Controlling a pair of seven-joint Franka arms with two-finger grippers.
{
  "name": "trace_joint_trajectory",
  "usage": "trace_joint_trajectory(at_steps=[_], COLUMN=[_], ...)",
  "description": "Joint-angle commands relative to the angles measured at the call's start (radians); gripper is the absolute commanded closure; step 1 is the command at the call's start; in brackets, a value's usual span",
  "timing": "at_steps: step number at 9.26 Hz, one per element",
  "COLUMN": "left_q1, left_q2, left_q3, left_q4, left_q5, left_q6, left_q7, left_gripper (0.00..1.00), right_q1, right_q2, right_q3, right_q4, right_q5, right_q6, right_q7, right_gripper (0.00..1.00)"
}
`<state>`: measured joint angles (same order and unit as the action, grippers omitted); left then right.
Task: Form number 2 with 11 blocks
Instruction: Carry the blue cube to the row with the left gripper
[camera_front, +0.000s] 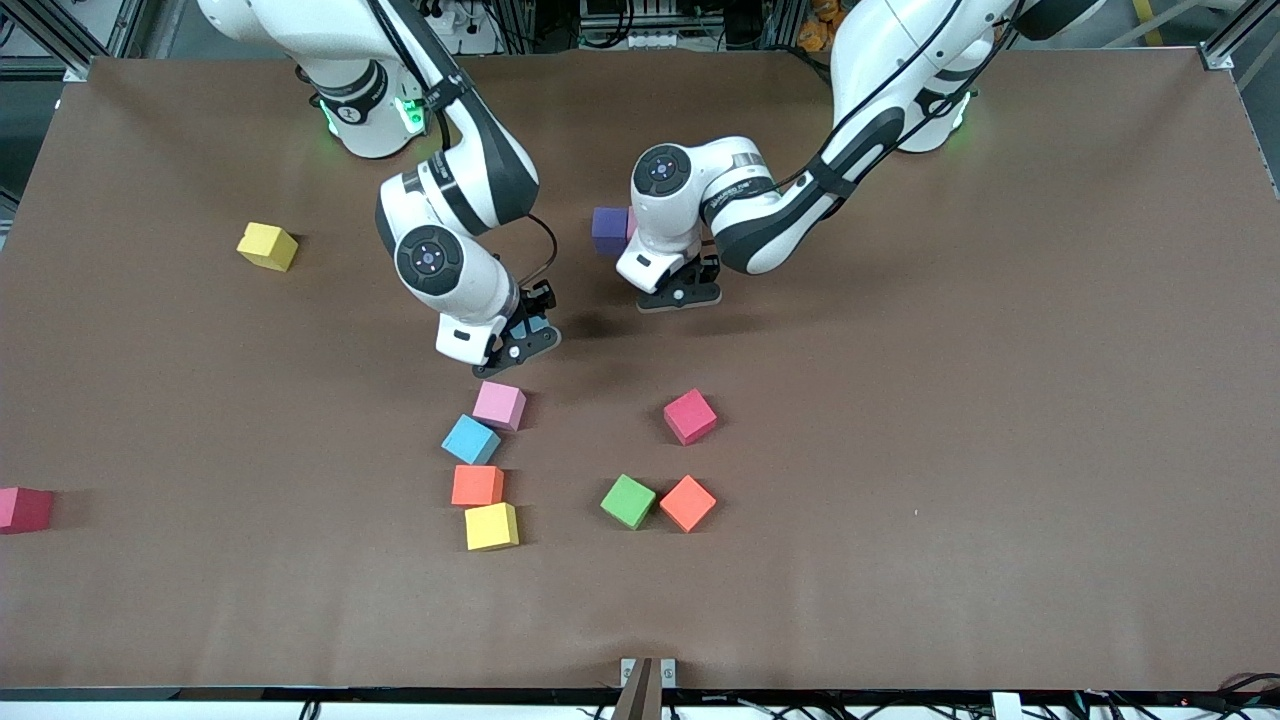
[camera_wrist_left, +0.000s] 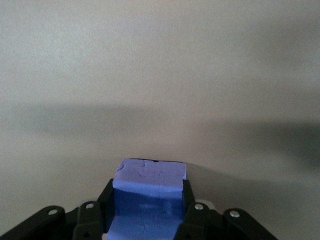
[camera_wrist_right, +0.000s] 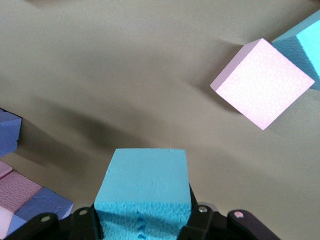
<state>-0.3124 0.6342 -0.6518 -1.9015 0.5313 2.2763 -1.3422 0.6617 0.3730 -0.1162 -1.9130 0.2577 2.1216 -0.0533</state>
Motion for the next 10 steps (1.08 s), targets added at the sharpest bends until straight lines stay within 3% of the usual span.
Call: trace_joint_trajectory(at_steps=[1, 10], left_q1=[-0.007, -0.005], left_q2=[-0.021, -0.064], left_q3=[-0.002, -0.028], left_q4=[-0.039, -0.128], left_q5=[0.032, 0.032], left_q6=[0.020, 0.035], left_q7=[-0.028, -0.028], left_gripper=[1.00, 1.00], right_q1=[-0.021, -0.024], right_q2=[0.000, 0.001], right_q3=[0.007, 0.006], right_q4=[0.000, 0.019], right_q5=[0.011, 0.011], right_q6=[-0.014, -0.014], right_q7=[-0.040, -0.043], right_gripper=[1.00, 1.00])
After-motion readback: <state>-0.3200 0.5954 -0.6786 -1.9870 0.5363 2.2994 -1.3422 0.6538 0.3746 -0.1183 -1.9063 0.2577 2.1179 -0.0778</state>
